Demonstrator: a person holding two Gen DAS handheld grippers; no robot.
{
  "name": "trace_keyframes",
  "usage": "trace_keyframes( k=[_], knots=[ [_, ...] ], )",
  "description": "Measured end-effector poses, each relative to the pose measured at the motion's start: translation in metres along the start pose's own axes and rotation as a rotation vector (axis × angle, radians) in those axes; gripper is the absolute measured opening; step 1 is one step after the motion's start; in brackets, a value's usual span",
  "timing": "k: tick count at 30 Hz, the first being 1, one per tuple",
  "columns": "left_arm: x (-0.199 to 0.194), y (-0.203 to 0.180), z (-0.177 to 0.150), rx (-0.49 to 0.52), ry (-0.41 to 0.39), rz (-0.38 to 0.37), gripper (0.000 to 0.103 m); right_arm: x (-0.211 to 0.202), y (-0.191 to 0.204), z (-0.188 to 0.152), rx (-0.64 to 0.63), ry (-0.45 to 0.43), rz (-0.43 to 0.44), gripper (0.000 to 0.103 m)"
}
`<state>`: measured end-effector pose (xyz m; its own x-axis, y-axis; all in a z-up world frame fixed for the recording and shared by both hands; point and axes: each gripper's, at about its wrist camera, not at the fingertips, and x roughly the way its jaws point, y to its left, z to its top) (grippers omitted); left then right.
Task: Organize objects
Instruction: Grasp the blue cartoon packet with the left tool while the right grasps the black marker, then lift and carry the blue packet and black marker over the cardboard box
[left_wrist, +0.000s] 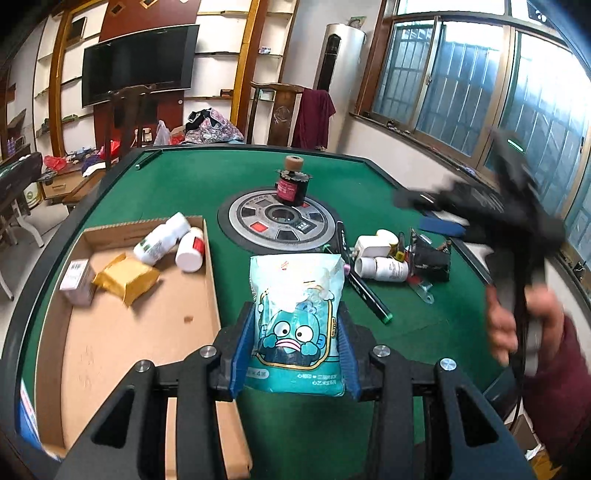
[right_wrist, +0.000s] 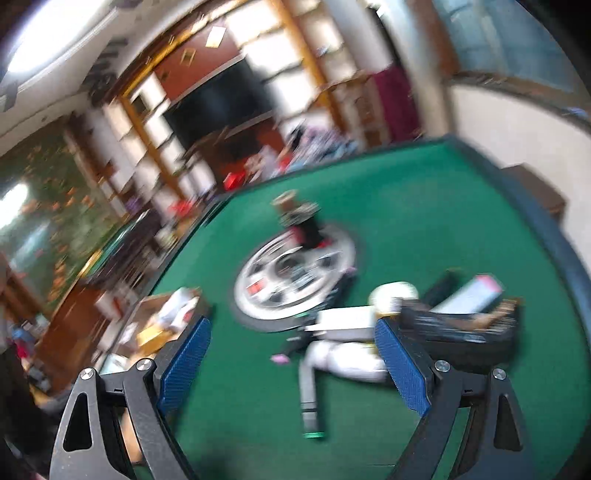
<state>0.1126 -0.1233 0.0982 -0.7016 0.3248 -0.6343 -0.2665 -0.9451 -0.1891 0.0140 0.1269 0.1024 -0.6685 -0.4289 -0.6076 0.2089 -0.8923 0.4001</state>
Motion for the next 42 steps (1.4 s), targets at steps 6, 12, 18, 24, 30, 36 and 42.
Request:
trace_keyframes(
  k=[6, 12, 18, 24, 30, 36, 42],
  knots=[
    [-0.016, 0.017, -0.019, -0.024, -0.015, -0.003, 0.041, 0.082, 0.019, 0.033, -0.016, 0.237, -0.110, 0.093],
    [-0.030, 0.055, -0.029, -0.092, -0.031, 0.023, 0.042, 0.140, 0.001, 0.045, 0.006, 0.377, -0.271, 0.077],
    [-0.033, 0.076, -0.038, -0.141, -0.038, 0.038, 0.042, 0.165, -0.001, 0.038, -0.016, 0.431, -0.347, 0.037],
    [-0.030, 0.084, -0.042, -0.174, -0.029, 0.034, 0.042, 0.169, 0.009, 0.024, -0.089, 0.411, -0.368, 0.016],
    [-0.040, 0.094, -0.044, -0.206, -0.041, 0.054, 0.042, 0.138, 0.001, 0.018, -0.041, 0.319, -0.305, 0.016],
    [-0.044, 0.103, -0.049, -0.249, -0.040, 0.066, 0.042, 0.092, 0.003, 0.009, 0.004, 0.205, -0.168, 0.016],
    [-0.049, 0.102, -0.047, -0.247, -0.043, 0.096, 0.042, 0.064, 0.035, 0.011, -0.025, 0.124, -0.069, 0.016]
  ],
)
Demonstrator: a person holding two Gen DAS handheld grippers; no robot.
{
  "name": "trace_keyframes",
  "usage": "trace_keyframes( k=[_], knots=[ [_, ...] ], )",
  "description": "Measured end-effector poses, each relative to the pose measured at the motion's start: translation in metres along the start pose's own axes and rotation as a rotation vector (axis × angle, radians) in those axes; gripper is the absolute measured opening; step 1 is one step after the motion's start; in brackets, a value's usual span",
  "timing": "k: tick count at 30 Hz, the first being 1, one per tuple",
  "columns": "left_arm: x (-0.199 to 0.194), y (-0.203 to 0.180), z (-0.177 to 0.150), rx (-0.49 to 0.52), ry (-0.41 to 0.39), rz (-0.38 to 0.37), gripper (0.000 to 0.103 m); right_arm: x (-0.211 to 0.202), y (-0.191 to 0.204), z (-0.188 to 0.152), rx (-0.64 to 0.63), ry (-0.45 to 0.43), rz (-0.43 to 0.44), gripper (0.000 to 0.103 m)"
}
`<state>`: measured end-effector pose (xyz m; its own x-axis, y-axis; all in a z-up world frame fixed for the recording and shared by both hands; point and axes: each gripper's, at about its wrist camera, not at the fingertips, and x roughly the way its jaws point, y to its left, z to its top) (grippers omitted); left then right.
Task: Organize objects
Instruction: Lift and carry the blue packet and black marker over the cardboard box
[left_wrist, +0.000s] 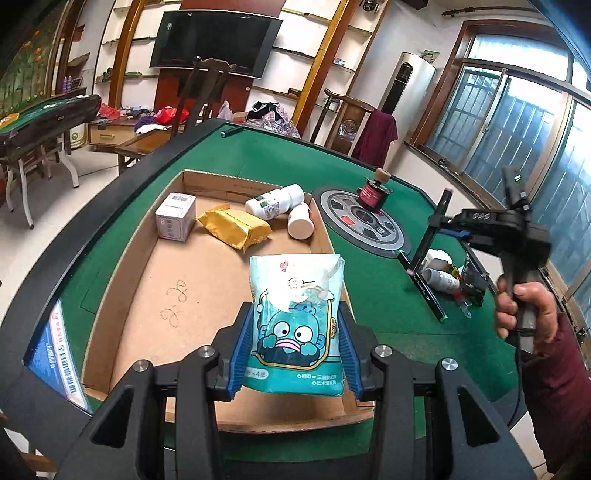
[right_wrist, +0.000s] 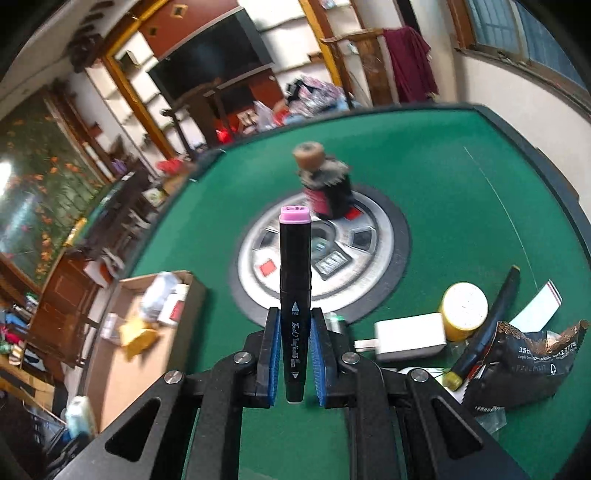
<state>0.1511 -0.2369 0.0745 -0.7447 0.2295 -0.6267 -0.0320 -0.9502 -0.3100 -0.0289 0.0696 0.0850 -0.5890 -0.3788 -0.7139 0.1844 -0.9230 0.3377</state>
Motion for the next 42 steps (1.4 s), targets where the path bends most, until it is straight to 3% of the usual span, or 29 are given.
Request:
trace_keyframes(
  k=[7, 16, 21, 33, 36, 42],
  knots=[
    [0.009, 0.003, 0.013, 0.038, 0.010, 0.064, 0.042, -0.016, 0.057, -0.001, -0.099, -0.001, 0.150, 0.017],
    [0.050, 0.010, 0.028, 0.059, 0.098, 0.138, 0.042, 0.024, 0.119, -0.037, -0.126, 0.191, 0.354, 0.017],
    [0.073, 0.018, 0.031, 0.037, 0.144, 0.151, 0.042, 0.070, 0.142, -0.052, -0.143, 0.288, 0.336, 0.017],
    [0.095, 0.027, 0.036, 0.010, 0.185, 0.148, 0.046, 0.128, 0.143, -0.043, -0.139, 0.330, 0.232, 0.017],
    [0.097, 0.027, 0.037, 0.009, 0.179, 0.143, 0.050, 0.128, 0.145, -0.043, -0.150, 0.327, 0.222, 0.017],
    [0.095, 0.026, 0.038, 0.000, 0.167, 0.145, 0.069, 0.122, 0.143, -0.042, -0.167, 0.308, 0.202, 0.020]
  ],
)
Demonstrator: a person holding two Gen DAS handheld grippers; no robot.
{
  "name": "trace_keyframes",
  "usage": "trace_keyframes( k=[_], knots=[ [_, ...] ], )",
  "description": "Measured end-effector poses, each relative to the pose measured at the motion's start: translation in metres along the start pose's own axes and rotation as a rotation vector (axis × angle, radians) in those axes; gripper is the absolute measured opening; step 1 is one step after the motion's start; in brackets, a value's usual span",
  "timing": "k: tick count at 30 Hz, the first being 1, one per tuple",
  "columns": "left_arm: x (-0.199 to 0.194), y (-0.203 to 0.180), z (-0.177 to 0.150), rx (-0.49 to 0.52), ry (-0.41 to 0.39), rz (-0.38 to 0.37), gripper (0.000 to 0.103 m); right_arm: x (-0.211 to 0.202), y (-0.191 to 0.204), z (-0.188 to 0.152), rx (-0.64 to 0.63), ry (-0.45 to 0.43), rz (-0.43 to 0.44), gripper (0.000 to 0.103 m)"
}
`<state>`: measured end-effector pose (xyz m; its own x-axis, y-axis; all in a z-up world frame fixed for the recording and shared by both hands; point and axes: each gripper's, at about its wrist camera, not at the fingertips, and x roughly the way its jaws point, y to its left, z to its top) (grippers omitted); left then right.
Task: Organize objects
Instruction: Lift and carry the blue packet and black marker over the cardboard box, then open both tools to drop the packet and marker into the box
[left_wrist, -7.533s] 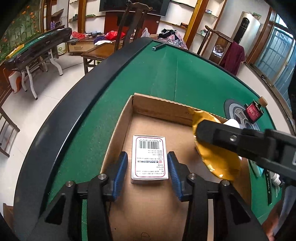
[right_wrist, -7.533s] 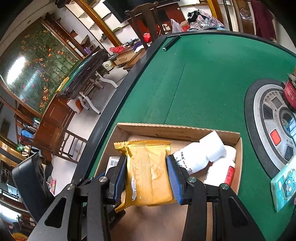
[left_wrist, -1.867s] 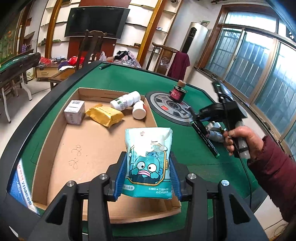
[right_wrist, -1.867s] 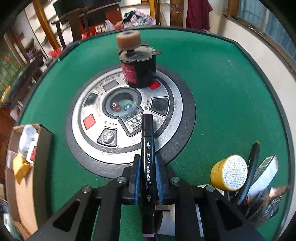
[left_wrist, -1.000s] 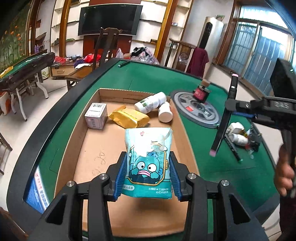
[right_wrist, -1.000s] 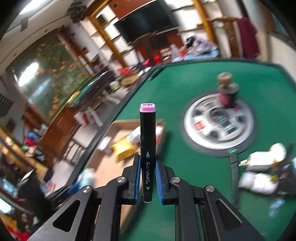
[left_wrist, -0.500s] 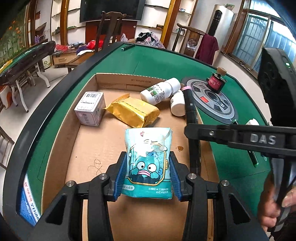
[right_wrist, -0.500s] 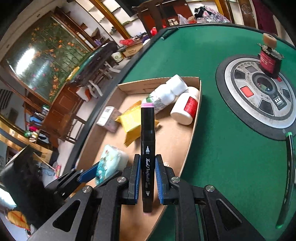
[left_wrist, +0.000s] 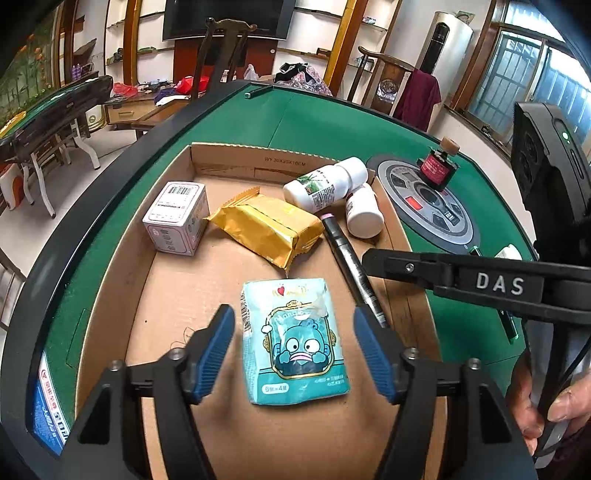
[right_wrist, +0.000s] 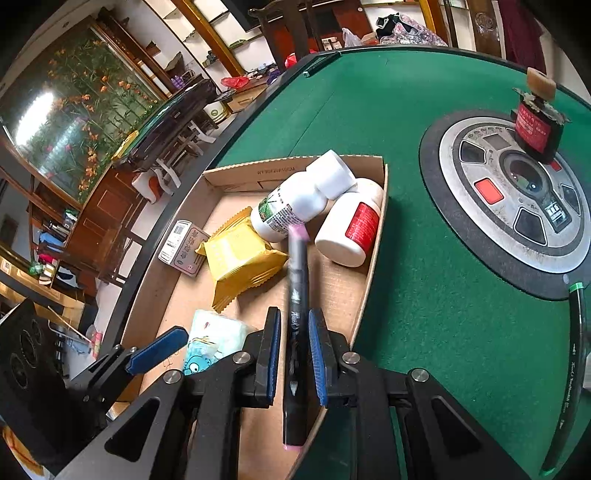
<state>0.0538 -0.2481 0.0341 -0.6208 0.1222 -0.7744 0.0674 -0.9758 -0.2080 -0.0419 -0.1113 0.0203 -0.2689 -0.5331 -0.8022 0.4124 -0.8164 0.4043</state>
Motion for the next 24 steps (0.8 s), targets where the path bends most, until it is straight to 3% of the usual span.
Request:
trace_keyframes(
  k=[2, 3, 7, 9, 17, 24],
  knots=[
    [-0.003, 0.000, 0.000, -0.006, -0.009, -0.002, 0.069, -0.004, -0.001, -0.001, 0.004, -0.007, 0.011, 0.025],
    [-0.005, 0.000, 0.000, -0.010, -0.013, -0.004, 0.070, -0.008, -0.003, -0.001, 0.006, -0.015, 0.011, 0.036],
    [-0.016, 0.001, -0.002, -0.039, -0.034, -0.022, 0.074, -0.028, -0.003, -0.004, -0.006, -0.062, 0.013, 0.053],
    [-0.024, 0.002, -0.005, -0.063, -0.048, -0.030, 0.077, -0.041, 0.000, -0.007, -0.022, -0.099, -0.025, 0.072],
    [-0.058, -0.009, -0.027, -0.132, -0.087, -0.041, 0.085, -0.101, -0.013, -0.033, -0.055, -0.260, -0.137, 0.086],
    [-0.070, -0.053, -0.041, -0.047, -0.090, -0.053, 0.086, -0.160, -0.055, -0.069, -0.002, -0.442, -0.284, 0.091]
  ],
)
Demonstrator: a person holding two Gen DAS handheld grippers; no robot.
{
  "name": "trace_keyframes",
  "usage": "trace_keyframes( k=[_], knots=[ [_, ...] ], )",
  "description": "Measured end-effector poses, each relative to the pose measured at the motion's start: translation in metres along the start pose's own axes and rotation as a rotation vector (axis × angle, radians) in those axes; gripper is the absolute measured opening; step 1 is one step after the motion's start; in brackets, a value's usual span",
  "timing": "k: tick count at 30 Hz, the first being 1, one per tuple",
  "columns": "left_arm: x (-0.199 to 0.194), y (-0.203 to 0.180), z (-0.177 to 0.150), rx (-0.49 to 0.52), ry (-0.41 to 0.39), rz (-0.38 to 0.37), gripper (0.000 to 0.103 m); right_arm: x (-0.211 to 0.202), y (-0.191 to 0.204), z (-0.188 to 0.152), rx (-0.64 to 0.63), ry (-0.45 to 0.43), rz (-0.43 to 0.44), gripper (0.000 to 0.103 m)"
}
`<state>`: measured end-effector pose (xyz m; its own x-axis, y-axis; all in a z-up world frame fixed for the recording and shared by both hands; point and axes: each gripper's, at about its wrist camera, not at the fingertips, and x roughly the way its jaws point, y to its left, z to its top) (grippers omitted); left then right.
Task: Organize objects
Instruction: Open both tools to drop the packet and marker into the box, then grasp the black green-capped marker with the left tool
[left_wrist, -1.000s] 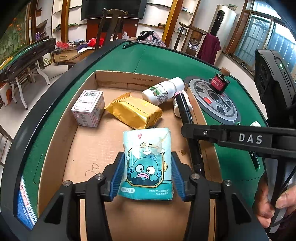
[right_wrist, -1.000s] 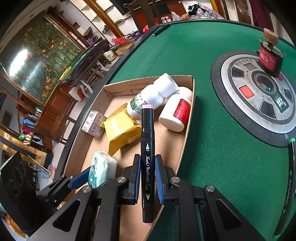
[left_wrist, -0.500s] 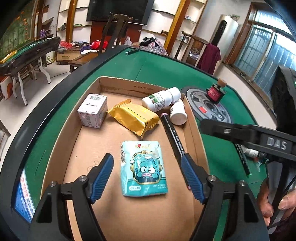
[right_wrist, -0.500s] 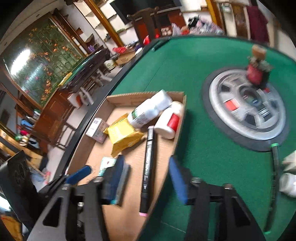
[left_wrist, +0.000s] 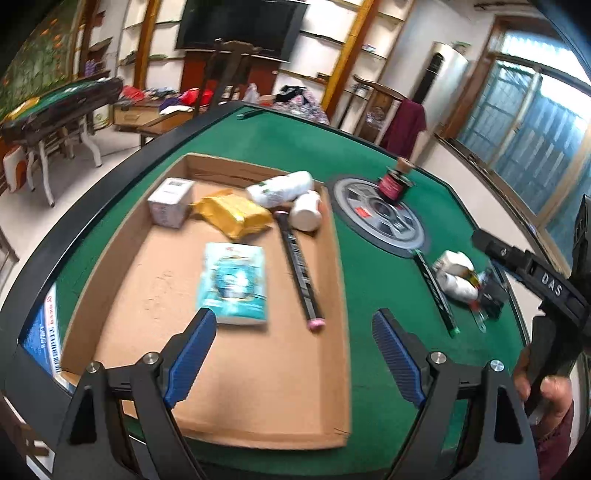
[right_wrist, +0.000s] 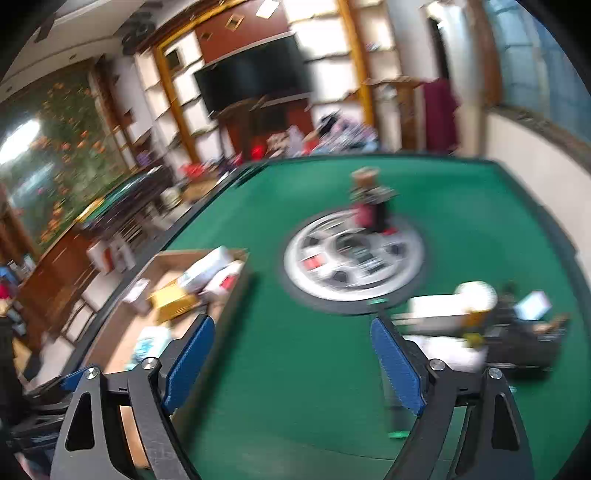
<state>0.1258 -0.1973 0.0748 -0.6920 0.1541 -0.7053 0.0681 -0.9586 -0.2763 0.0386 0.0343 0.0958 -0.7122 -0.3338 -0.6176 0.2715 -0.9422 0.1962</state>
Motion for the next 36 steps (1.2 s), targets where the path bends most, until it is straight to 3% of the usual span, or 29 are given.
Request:
trace_keyframes(
  k=[7, 13, 20, 22, 27, 34, 35, 36],
  knots=[
    [0.020, -0.049, -0.010, 0.084, 0.071, -0.053, 0.087, -0.043, -0.083, -0.003, 0.140, -0.159, -0.201, 0.097],
    [0.046, -0.090, -0.019, 0.145, 0.136, -0.054, 0.087, -0.048, -0.160, -0.001, 0.289, -0.205, -0.314, 0.098],
    [0.078, -0.134, -0.016, 0.212, 0.173, -0.028, 0.087, -0.044, -0.207, -0.011, 0.340, -0.259, -0.413, 0.098],
    [0.091, -0.149, -0.014, 0.228, 0.176, -0.028, 0.087, -0.042, -0.223, -0.013, 0.410, -0.218, -0.389, 0.098],
    [0.125, -0.186, -0.007, 0.284, 0.176, -0.015, 0.086, -0.052, -0.239, -0.018, 0.502, -0.230, -0.355, 0.098],
    [0.168, -0.201, -0.009, 0.361, 0.197, 0.096, 0.086, -0.049, -0.239, -0.020, 0.520, -0.207, -0.330, 0.098],
    [0.169, -0.197, -0.009, 0.352, 0.201, 0.085, 0.084, -0.048, -0.238, -0.020, 0.516, -0.209, -0.333, 0.098],
    [0.167, -0.193, -0.008, 0.342, 0.185, 0.076, 0.073, -0.048, -0.237, -0.020, 0.511, -0.212, -0.335, 0.098]
  ],
)
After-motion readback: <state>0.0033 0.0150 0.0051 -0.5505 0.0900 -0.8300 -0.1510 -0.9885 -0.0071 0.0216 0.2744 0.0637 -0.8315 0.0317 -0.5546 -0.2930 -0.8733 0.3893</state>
